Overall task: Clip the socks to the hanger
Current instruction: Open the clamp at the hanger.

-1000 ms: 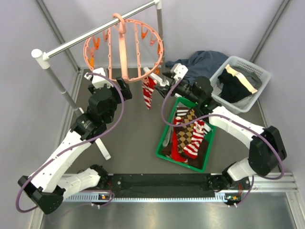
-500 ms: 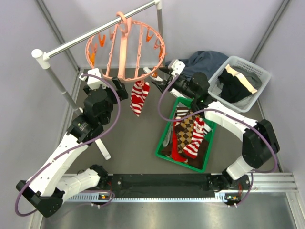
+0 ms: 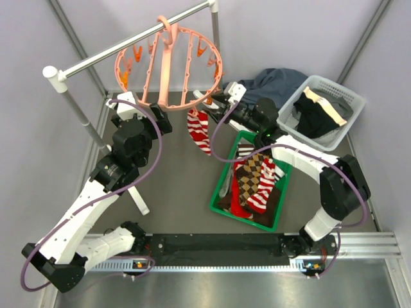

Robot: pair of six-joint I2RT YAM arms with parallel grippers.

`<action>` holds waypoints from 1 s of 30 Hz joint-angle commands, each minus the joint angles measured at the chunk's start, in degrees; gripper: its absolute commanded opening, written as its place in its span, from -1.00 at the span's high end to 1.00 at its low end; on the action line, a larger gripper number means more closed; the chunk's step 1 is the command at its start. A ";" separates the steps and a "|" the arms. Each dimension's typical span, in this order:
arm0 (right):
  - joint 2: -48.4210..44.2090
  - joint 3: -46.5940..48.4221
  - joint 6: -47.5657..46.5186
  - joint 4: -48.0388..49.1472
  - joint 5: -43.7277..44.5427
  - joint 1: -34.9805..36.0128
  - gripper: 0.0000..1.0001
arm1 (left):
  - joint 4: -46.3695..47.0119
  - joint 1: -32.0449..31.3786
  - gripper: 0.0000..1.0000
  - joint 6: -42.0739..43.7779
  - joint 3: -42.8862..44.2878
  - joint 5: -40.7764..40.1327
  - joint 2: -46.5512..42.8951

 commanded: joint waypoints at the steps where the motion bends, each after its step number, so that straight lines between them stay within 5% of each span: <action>1: 1.14 2.05 0.88 3.84 -3.20 -0.49 -0.04 | 1.65 0.30 -0.86 0.60 1.43 -0.24 -1.26; 17: -1.58 -0.14 2.89 3.93 -4.43 -0.41 0.71 | -0.02 0.47 -0.87 0.07 2.66 1.95 -1.00; 30: -13.18 -4.01 0.79 -8.90 7.42 9.34 0.93 | -5.29 2.23 -0.88 2.09 8.02 3.90 1.73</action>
